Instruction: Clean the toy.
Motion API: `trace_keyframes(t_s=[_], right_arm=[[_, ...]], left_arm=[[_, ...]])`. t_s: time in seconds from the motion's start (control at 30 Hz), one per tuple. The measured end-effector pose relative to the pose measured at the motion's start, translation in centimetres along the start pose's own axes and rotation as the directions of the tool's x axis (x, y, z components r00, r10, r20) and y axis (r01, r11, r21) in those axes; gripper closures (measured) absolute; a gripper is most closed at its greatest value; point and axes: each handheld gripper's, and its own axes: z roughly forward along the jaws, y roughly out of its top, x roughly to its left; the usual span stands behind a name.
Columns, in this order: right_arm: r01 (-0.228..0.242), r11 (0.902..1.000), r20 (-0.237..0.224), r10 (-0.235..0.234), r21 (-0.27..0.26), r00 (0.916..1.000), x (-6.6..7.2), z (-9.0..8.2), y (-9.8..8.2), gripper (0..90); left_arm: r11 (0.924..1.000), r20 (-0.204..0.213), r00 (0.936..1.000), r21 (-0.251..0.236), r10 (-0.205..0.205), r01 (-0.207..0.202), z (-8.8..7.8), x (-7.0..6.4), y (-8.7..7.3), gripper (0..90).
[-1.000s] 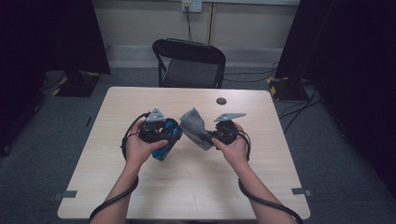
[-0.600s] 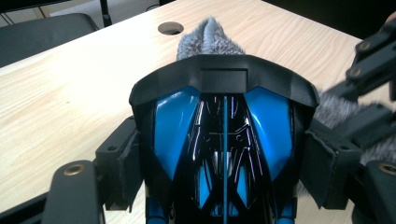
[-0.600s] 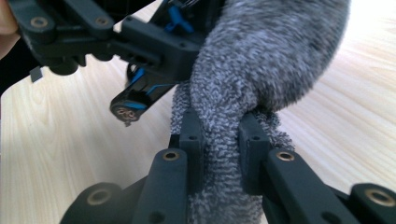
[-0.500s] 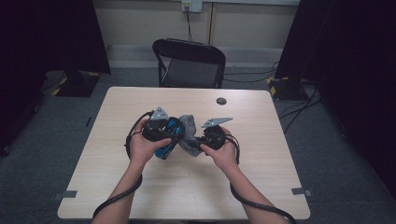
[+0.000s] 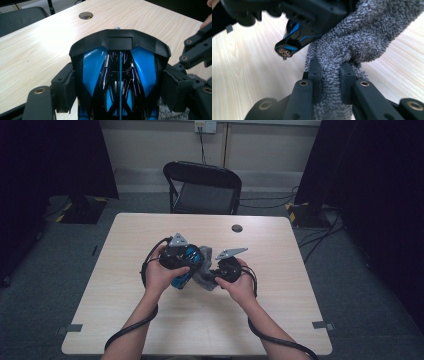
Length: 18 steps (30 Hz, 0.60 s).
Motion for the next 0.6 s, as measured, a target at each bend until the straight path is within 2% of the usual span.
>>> trace_keyframes(t_s=[0.17,0.3,0.6], right_arm=[[0.022,0.9992,-0.015,-0.022,0.033,0.9996,0.4,0.6,-0.2,75.8],[0.042,0.9973,-0.031,-0.041,0.060,0.9987,1.0,1.5,-0.5,75.8],[0.061,0.9947,-0.081,-0.054,0.083,0.9953,1.9,2.5,-1.1,75.8]], left_arm=[[0.9998,0.017,0.9997,-0.016,-0.015,0.015,0.3,0.0,0.5,25.5],[0.9997,0.013,0.9998,-0.017,-0.014,0.015,0.6,-0.1,1.0,25.5],[0.9985,0.014,0.9990,-0.035,-0.042,0.043,0.7,0.6,1.6,25.5]])
